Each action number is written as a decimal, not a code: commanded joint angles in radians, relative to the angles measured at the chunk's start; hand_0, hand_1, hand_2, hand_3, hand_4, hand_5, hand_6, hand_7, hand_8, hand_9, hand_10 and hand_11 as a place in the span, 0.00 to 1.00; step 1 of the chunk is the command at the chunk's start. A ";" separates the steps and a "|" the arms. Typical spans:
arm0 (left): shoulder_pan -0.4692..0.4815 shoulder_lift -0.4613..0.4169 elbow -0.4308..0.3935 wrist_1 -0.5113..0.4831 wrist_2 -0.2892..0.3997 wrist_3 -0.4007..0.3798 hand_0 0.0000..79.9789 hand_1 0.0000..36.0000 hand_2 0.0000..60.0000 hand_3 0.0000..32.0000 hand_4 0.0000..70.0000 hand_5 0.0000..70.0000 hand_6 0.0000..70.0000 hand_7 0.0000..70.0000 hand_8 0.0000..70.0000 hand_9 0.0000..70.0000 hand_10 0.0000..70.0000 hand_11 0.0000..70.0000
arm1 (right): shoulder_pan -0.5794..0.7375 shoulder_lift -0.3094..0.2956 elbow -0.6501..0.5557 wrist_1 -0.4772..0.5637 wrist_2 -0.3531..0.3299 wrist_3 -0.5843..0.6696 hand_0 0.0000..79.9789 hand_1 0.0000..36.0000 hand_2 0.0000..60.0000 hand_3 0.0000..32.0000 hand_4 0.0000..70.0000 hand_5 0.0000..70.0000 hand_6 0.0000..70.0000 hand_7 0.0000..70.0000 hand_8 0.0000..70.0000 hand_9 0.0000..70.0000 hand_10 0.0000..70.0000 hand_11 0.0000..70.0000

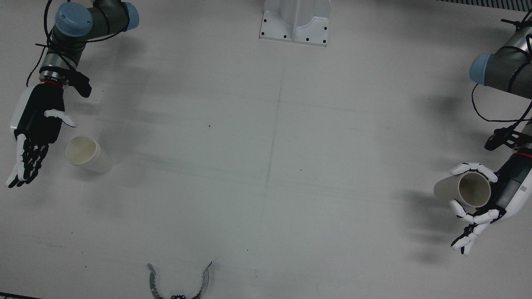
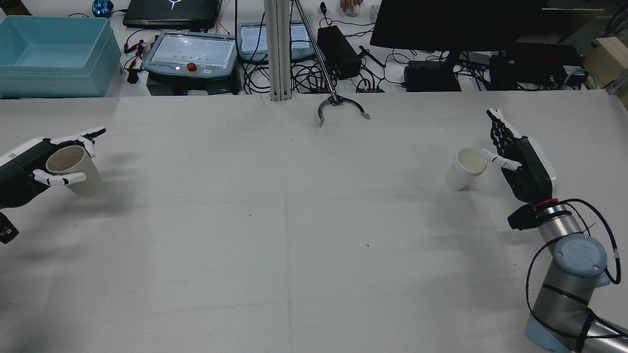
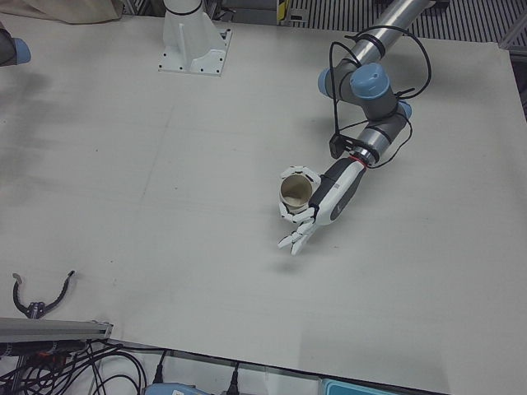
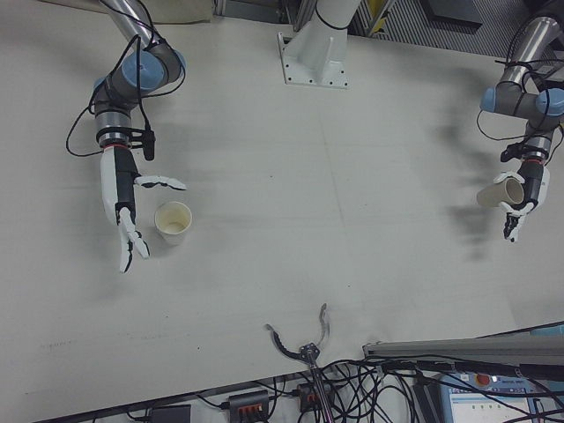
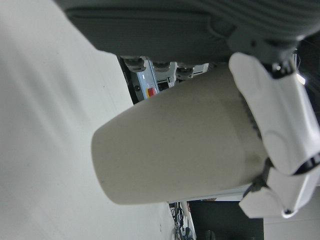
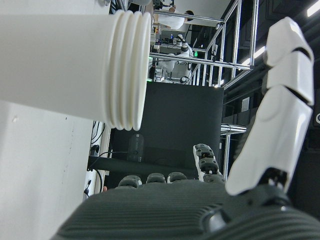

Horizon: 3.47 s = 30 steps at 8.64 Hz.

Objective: Pour water
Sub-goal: 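Move the right hand to the white paper cup, then close the right hand fingers around the white paper cup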

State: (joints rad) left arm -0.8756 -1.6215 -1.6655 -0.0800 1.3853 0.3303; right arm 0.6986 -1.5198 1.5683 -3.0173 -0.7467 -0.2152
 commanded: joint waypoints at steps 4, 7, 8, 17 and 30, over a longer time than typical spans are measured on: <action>0.001 -0.001 0.024 0.005 -0.002 -0.001 0.58 0.72 1.00 0.00 0.76 0.73 0.11 0.19 0.03 0.02 0.02 0.05 | -0.047 0.026 -0.011 -0.015 0.006 0.007 0.67 0.69 0.29 0.00 0.00 0.15 0.00 0.00 0.00 0.00 0.00 0.00; 0.001 -0.001 0.032 -0.003 -0.003 -0.001 0.58 0.72 1.00 0.00 0.75 0.73 0.10 0.18 0.03 0.02 0.03 0.05 | -0.060 0.023 -0.010 -0.026 0.006 0.008 0.75 0.82 0.25 0.00 0.00 0.14 0.00 0.00 0.00 0.00 0.00 0.00; 0.003 -0.001 0.036 -0.003 -0.003 -0.001 0.57 0.74 1.00 0.00 0.75 0.73 0.10 0.18 0.03 0.02 0.03 0.05 | -0.054 0.020 -0.010 -0.026 0.006 0.011 0.77 0.84 0.24 0.00 0.00 0.13 0.00 0.00 0.00 0.00 0.00 0.00; 0.004 -0.009 0.072 -0.020 -0.006 0.001 0.58 0.73 1.00 0.00 0.74 0.73 0.10 0.18 0.03 0.02 0.03 0.05 | -0.068 0.023 -0.065 -0.023 0.007 0.010 0.94 0.92 0.12 0.00 0.00 0.14 0.00 0.00 0.00 0.00 0.00 0.00; -0.003 0.000 0.079 -0.038 -0.008 -0.001 0.58 0.71 1.00 0.00 0.74 0.73 0.10 0.18 0.04 0.03 0.03 0.05 | -0.079 0.075 -0.132 -0.022 0.007 0.013 0.62 0.52 0.36 0.00 0.25 1.00 0.04 0.13 0.00 0.01 0.00 0.03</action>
State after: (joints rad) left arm -0.8772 -1.6246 -1.5862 -0.1130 1.3775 0.3300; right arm 0.6212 -1.4451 1.4353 -3.0393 -0.7396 -0.2053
